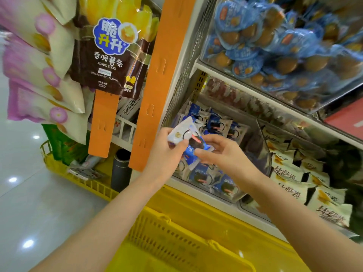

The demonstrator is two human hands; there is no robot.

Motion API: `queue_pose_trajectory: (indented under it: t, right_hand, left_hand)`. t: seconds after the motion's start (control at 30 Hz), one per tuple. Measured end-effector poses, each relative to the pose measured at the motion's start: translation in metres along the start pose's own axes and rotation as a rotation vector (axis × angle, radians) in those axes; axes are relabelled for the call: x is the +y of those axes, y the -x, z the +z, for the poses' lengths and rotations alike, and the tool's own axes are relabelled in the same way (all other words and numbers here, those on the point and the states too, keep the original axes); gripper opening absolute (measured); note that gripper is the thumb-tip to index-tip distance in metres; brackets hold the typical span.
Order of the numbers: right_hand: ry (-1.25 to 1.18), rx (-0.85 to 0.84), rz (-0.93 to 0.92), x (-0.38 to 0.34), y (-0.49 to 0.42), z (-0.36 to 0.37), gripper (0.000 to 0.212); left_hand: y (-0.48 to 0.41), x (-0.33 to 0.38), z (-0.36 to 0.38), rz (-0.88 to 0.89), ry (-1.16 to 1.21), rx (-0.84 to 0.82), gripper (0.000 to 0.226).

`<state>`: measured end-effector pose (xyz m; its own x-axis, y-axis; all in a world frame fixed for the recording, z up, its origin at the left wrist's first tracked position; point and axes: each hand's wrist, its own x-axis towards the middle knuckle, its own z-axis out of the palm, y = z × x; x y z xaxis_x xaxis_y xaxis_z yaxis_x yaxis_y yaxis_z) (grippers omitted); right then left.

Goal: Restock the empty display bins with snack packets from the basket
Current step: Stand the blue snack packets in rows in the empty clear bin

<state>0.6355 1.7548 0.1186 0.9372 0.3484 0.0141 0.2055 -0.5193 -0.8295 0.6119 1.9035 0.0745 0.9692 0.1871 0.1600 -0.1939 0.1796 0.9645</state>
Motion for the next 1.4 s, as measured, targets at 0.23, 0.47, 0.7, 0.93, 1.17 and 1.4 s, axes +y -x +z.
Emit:
queue_pose_trajectory:
  t: [0.23,0.47,0.7,0.93,1.17,1.4]
  right_hand:
    - [-0.191,0.086,0.067,-0.001,0.006,-0.022,0.035]
    - [-0.049,0.142,0.061,0.005,0.010,-0.009,0.035]
    - [0.330,0.092,-0.185,0.001,0.011,-0.016,0.033]
    - [0.264,0.258,-0.021,0.018,-0.008,-0.037,0.017]
    - [0.398,0.339,0.010,0.032,-0.070,-0.034,0.049]
    - [0.377,0.208,0.027,0.046,-0.113,0.001,0.041]
  left_hand:
    - [-0.002,0.014,0.006,-0.022,0.049,-0.102,0.023]
    - [-0.005,0.016,0.005,0.051,-0.115,-0.051,0.023]
    - [-0.004,0.022,-0.002,0.314,-0.610,-0.302,0.028]
    - [-0.008,0.003,-0.002,0.372,-0.734,-0.196,0.044]
    - [-0.006,-0.020,-0.010,0.475,-1.179,-0.300,0.039]
    - [-0.008,-0.027,-0.010,0.572,-1.208,-0.235,0.030]
